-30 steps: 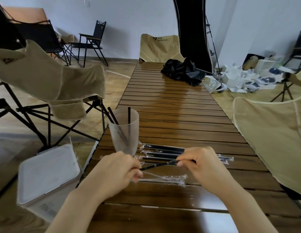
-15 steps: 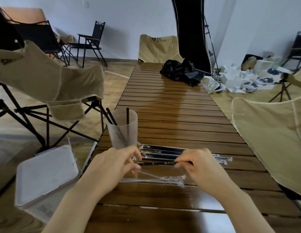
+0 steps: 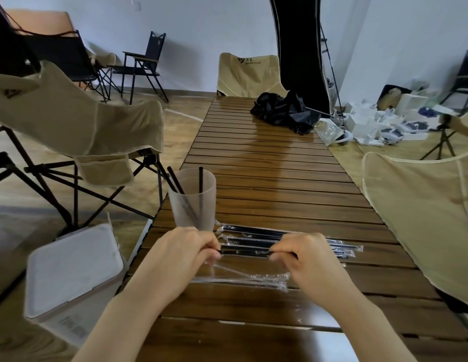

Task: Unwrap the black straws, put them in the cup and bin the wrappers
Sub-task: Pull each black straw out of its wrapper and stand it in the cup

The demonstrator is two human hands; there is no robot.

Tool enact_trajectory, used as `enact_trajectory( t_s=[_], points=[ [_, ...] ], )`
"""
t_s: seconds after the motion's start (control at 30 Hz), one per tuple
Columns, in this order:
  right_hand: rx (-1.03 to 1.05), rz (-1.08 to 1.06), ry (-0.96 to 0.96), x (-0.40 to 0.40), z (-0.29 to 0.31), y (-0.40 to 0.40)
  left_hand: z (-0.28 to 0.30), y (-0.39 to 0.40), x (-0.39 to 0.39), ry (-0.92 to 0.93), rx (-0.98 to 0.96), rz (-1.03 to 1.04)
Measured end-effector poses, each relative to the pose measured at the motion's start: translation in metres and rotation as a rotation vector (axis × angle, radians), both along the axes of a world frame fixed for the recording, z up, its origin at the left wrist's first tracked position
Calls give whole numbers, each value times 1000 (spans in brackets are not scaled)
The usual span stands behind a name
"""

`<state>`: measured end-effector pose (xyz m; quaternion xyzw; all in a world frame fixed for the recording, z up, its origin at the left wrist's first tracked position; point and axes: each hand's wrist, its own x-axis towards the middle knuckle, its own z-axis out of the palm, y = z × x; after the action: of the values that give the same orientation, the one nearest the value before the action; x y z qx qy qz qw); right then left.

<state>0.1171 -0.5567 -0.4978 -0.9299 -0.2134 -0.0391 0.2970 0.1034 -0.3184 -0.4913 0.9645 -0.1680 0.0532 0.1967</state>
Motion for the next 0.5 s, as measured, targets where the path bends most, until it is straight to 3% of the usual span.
enact_trajectory(
  t_s=[0.17, 0.33, 0.5],
  points=[
    [-9, 20, 7, -1, 0, 0, 3, 0, -3, 55, -70, -9],
    [-114, 101, 43, -2, 4, 8, -2, -11, -6, 94, 94, -77],
    [-133, 19, 92, 3, 10, -10, -2, -1, 1, 167, 48, 42]
  ],
)
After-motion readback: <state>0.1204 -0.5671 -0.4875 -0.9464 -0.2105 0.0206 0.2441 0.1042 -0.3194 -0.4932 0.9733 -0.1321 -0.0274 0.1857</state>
